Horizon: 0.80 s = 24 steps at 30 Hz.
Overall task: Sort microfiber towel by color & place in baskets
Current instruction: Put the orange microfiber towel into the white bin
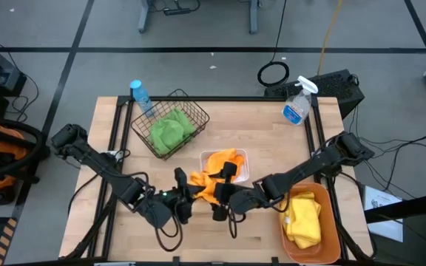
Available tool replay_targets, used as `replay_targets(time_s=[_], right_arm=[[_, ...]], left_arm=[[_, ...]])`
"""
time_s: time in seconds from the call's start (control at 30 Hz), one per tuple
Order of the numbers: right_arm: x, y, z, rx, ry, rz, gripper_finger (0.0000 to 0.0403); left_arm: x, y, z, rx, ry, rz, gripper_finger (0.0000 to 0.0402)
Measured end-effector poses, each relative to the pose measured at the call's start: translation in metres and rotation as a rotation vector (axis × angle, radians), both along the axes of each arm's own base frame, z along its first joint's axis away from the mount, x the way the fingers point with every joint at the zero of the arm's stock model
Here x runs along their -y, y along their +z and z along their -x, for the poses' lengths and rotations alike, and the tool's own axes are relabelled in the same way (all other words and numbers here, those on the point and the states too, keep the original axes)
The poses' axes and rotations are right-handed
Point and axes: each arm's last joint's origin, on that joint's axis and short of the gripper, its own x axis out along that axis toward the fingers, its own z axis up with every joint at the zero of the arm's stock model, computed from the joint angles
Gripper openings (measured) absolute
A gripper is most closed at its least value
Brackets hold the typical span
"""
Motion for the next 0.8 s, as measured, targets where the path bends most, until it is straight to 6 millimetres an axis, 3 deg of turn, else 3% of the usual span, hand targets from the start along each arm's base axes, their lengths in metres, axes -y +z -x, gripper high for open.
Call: replay_targets(time_s=[0.2, 0.33, 0.5, 0.63, 0.8], right_arm=[[0.001, -0.004, 0.002, -0.063, 0.019, 0.087, 0.0139], [0.008, -0.002, 0.010, -0.142, 0.013, 0.122, 0.0024], [0.025, 0.011, 0.028, -0.225, -0.034, 0.093, 0.0041], [0.040, 0.019, 0.042, -0.317, -0.039, 0.068, 0.0036], [0.061, 0.015, 0.045, -0.442, -0.008, 0.001, 0.0016]], left_arm=[[-0.022, -0.001, -0.012, 0.005, 0.085, 0.039, 0.0027], [-0.041, -0.004, -0.016, -0.024, 0.149, 0.137, 0.0069], [-0.062, -0.006, -0.012, -0.074, 0.239, 0.279, 0.0166], [-0.067, -0.014, -0.005, -0.119, 0.265, 0.267, 0.0241], [-0.068, -0.022, -0.002, -0.137, 0.293, 0.286, 0.0287]])
